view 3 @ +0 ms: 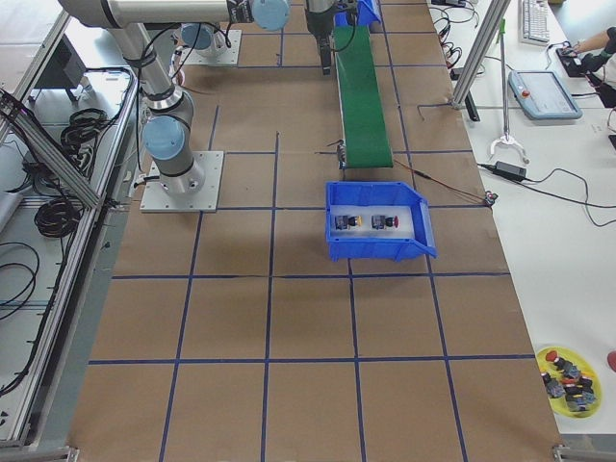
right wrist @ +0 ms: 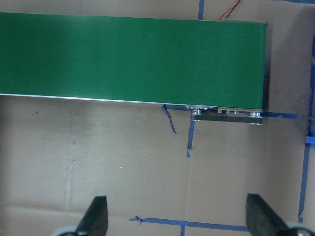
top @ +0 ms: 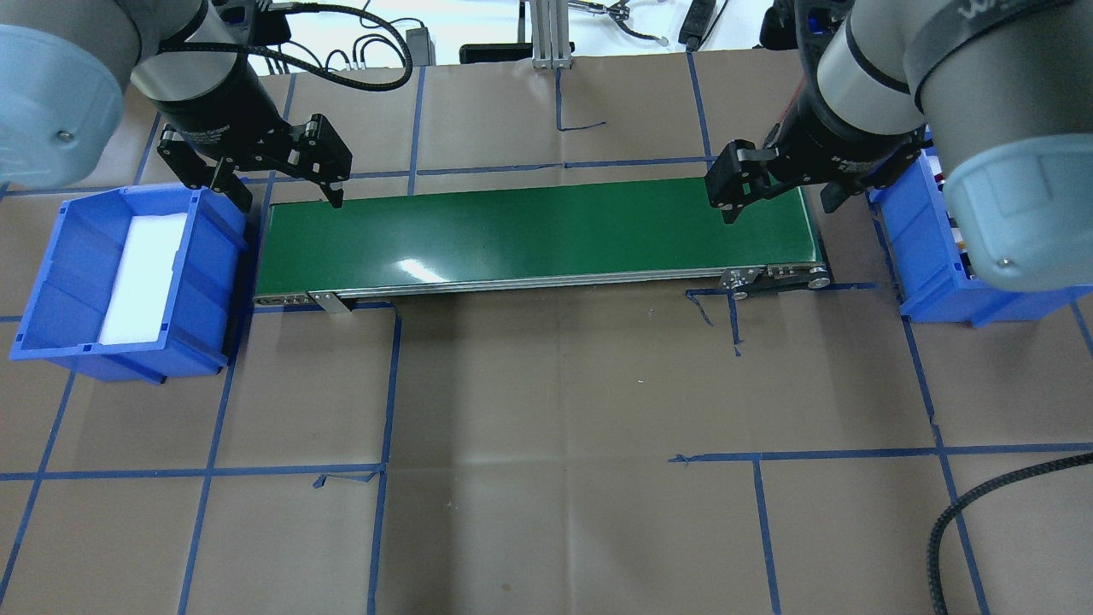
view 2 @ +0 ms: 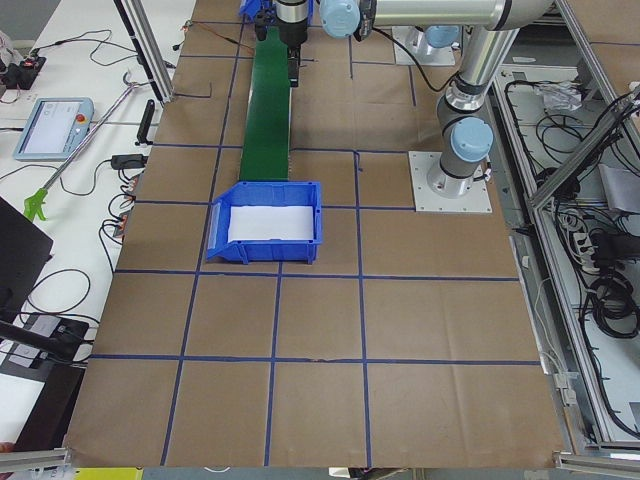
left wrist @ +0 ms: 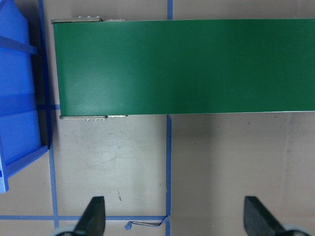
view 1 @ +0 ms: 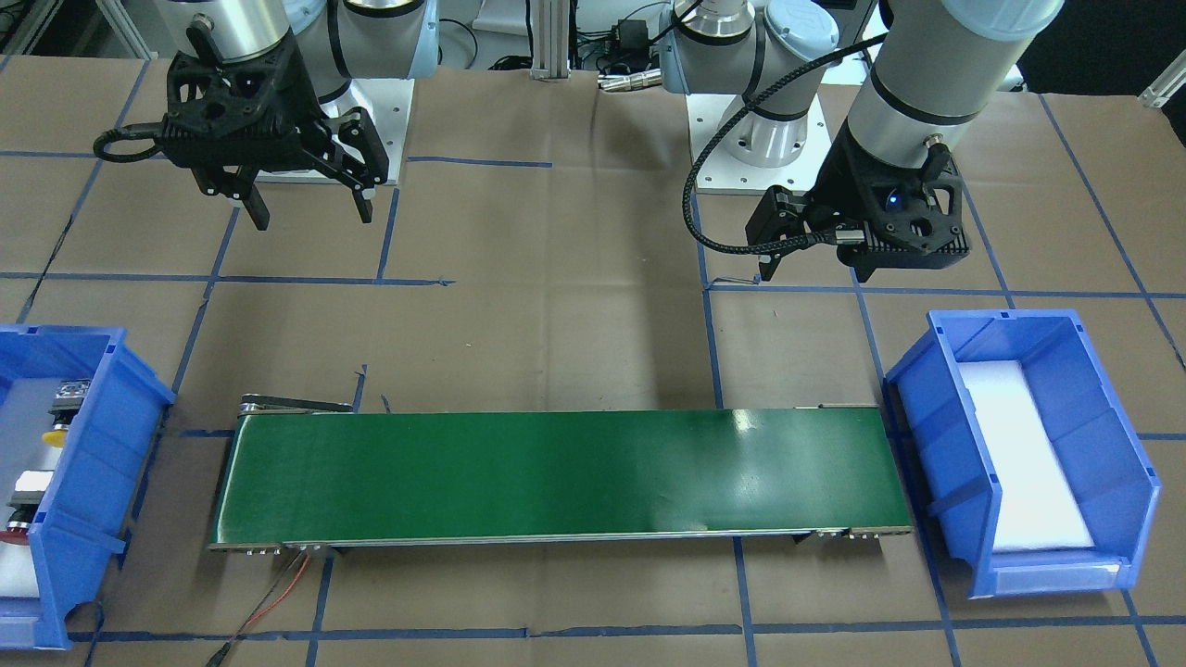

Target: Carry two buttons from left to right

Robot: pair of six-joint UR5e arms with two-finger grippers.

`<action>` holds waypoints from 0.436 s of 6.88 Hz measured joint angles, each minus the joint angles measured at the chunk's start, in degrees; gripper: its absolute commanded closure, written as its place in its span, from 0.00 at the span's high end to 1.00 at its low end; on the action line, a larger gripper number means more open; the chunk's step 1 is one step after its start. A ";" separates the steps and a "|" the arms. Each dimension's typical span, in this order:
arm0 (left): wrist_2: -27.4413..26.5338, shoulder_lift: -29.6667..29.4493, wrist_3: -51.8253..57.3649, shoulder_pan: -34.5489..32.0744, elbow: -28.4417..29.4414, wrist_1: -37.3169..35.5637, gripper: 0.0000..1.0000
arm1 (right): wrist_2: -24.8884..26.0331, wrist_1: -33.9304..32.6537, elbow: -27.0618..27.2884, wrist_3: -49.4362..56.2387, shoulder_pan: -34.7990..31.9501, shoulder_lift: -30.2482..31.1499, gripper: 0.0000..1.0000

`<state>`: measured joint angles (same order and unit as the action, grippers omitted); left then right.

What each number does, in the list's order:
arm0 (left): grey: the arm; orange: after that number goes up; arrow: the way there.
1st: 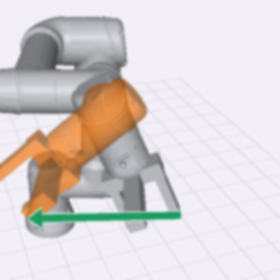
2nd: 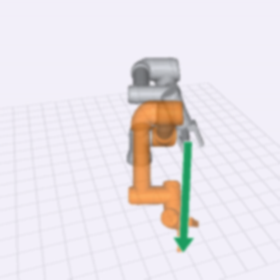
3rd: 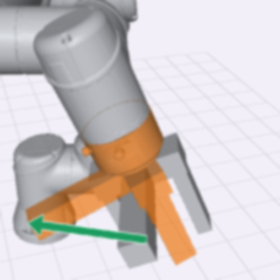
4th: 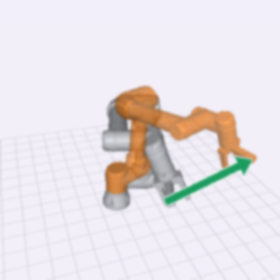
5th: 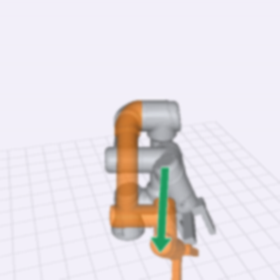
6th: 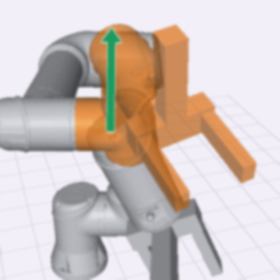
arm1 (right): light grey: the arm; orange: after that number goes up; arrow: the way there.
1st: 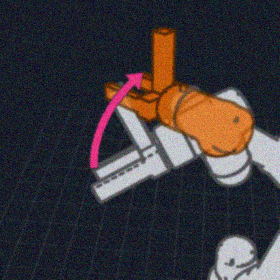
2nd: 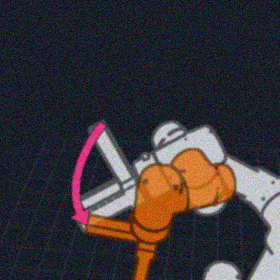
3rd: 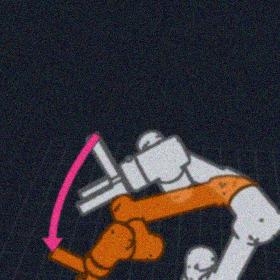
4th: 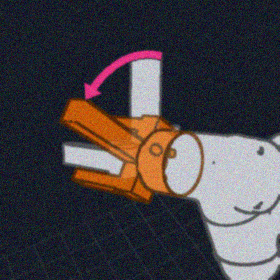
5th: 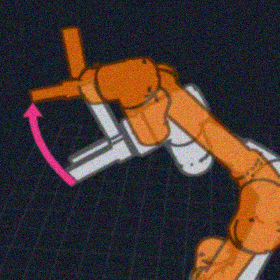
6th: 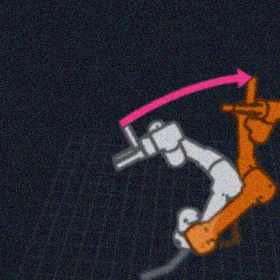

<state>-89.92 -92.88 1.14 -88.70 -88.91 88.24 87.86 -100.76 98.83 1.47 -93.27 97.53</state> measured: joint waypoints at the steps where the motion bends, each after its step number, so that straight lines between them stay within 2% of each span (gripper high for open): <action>1: -0.04 0.06 0.00 -0.04 -0.08 0.00 1.00 | -0.07 -0.62 0.51 0.03 0.01 0.60 1.00; 3: -0.07 0.23 0.00 -0.02 -0.31 0.00 1.00 | 0.06 -0.93 -0.01 0.10 0.02 0.77 1.00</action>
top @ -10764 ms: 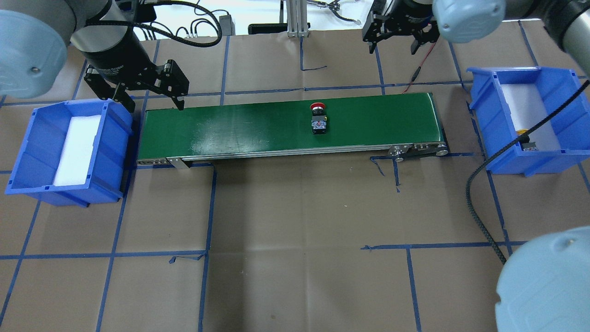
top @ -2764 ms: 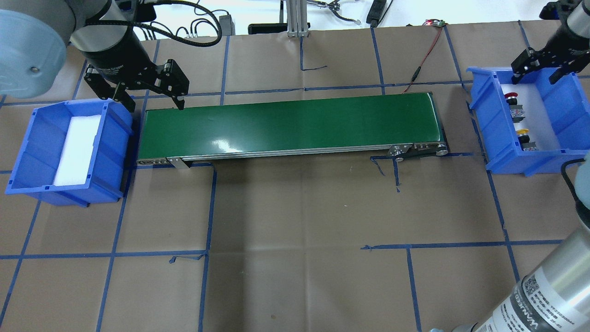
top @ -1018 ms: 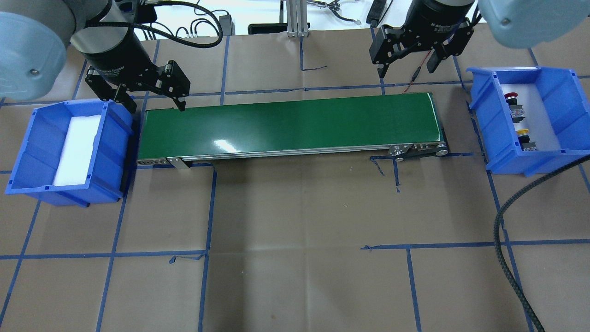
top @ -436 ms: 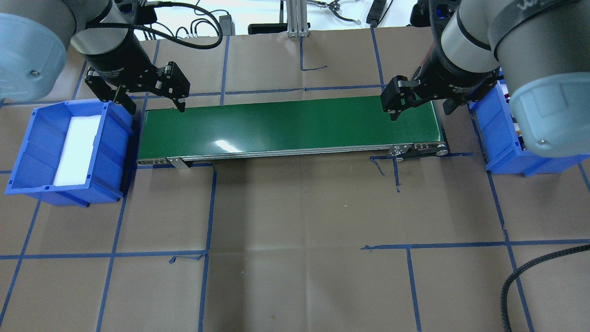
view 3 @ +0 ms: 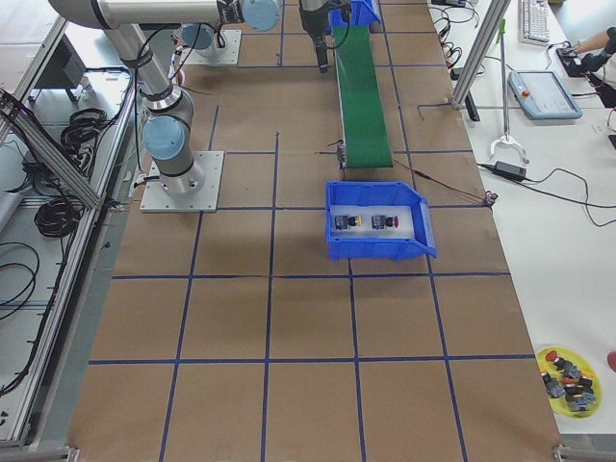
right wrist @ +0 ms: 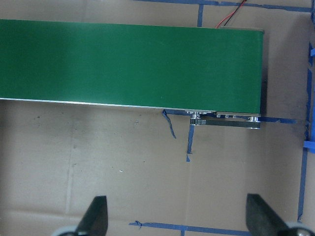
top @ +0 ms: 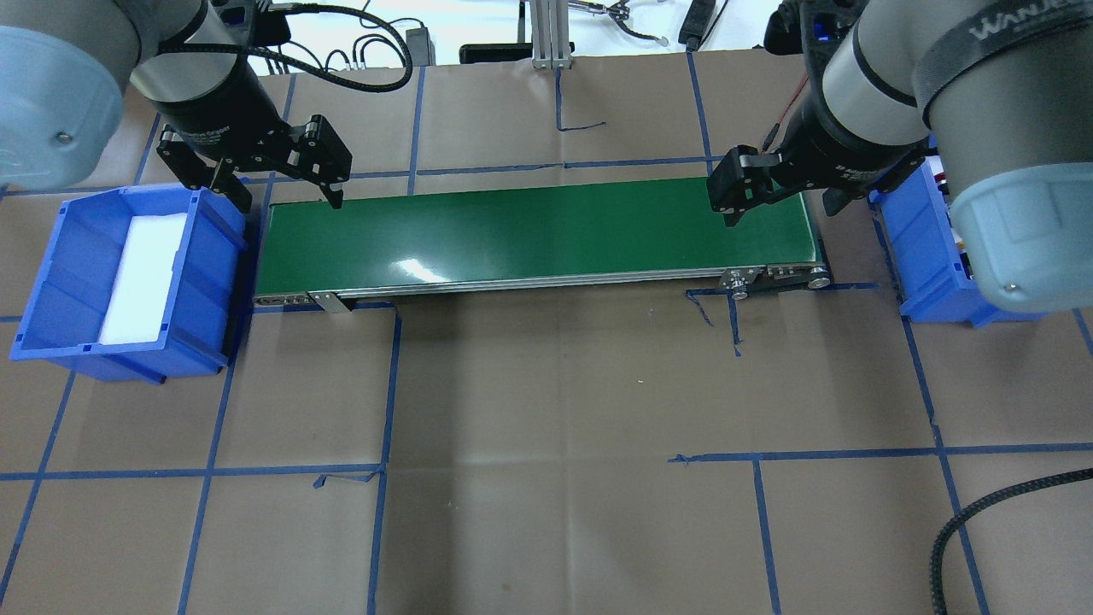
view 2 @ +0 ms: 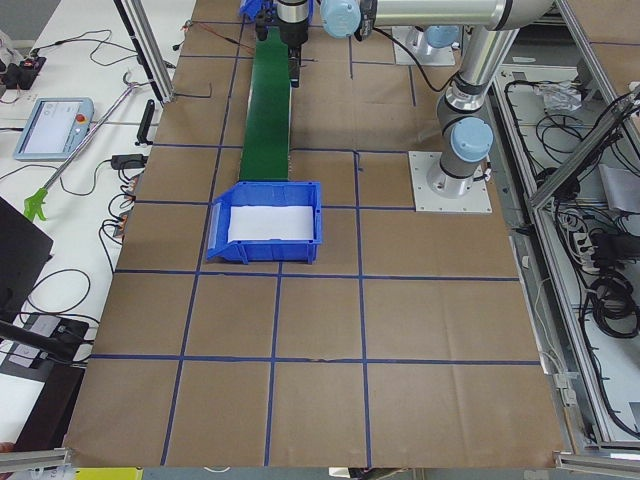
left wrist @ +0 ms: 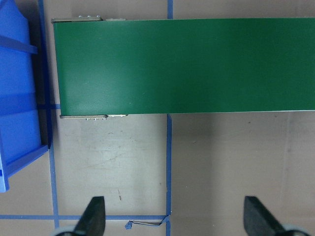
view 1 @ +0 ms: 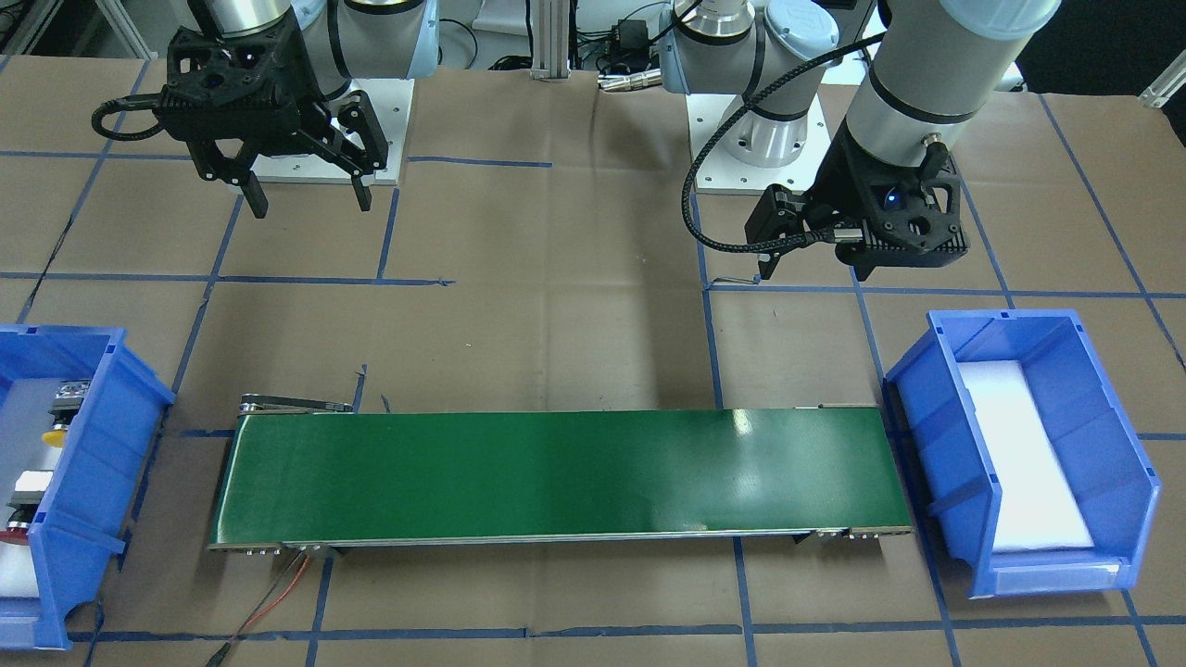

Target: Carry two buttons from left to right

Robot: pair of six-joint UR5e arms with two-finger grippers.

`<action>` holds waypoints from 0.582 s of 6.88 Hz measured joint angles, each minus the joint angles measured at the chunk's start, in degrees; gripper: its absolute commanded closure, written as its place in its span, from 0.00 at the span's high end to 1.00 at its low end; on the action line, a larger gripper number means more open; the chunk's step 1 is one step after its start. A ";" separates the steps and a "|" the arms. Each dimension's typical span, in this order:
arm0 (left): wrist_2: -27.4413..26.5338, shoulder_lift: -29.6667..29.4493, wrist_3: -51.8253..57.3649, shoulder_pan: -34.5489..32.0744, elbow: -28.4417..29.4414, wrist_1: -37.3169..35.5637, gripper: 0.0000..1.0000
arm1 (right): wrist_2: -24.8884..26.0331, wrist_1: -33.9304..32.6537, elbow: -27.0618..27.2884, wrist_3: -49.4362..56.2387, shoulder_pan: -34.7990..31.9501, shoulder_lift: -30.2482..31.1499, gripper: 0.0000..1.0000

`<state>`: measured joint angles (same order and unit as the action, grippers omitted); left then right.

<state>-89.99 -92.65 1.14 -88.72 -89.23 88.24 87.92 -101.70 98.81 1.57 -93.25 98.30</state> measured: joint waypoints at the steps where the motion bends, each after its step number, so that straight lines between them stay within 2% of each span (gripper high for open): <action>1: 0.00 0.04 0.00 0.01 -0.04 0.00 1.00 | 0.06 0.00 -0.49 0.01 0.00 -0.02 1.00; 4: 0.01 0.13 0.00 0.00 -0.18 0.00 1.00 | 0.12 0.36 -0.46 0.01 0.00 -0.11 1.00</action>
